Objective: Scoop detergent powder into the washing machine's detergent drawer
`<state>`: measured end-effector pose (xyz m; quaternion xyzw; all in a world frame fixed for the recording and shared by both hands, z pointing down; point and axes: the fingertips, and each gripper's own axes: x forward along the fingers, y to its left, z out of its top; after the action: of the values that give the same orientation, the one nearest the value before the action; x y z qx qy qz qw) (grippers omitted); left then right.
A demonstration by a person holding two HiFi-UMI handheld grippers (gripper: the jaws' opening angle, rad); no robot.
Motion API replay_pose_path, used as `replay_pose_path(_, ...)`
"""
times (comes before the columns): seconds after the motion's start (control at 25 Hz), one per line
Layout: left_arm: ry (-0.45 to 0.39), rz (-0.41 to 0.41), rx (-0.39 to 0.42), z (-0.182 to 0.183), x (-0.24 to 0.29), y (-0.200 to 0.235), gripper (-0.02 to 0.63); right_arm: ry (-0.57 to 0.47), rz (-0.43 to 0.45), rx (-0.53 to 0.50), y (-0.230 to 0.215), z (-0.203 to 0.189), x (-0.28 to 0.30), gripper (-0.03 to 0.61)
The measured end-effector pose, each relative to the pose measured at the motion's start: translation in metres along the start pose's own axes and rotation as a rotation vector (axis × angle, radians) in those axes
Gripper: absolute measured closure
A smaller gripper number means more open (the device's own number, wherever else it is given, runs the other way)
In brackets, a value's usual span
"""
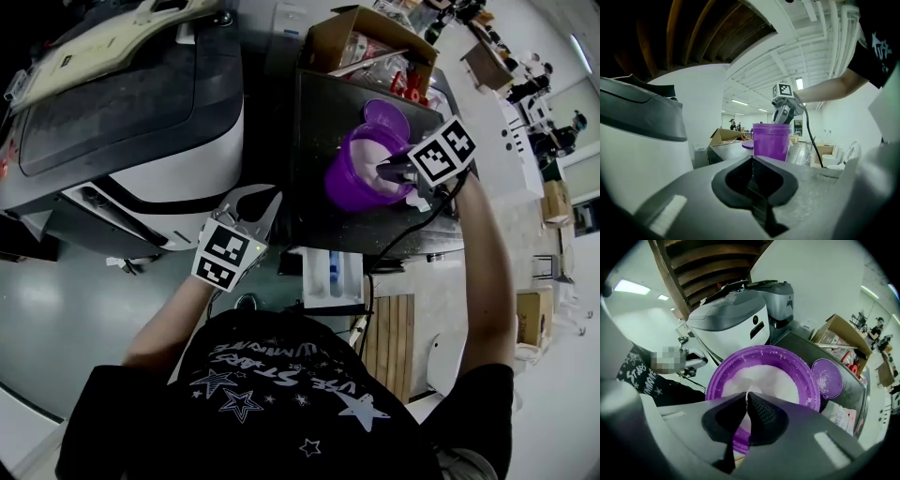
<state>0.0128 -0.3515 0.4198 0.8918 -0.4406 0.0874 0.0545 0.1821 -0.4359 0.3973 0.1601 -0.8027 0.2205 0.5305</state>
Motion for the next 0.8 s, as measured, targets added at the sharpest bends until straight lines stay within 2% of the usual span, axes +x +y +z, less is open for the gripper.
replay_pose_path(0.32,0.01,0.0,0.002,-0.001,0.004,0.001,0.612,-0.048,0.105,0.046,0.006,0.005,-0.007,0.545)
replay_pose_path(0.64,0.038,0.004,-0.007,-0.004,0.004,-0.005,0.612,-0.162,0.192,0.107,0.013,0.008,-0.019,0.544)
replay_pose_path(0.8,0.043,0.015,-0.001,-0.003,0.004,-0.009,0.612,-0.228,0.182,0.18,0.007,0.003,-0.026,0.544)
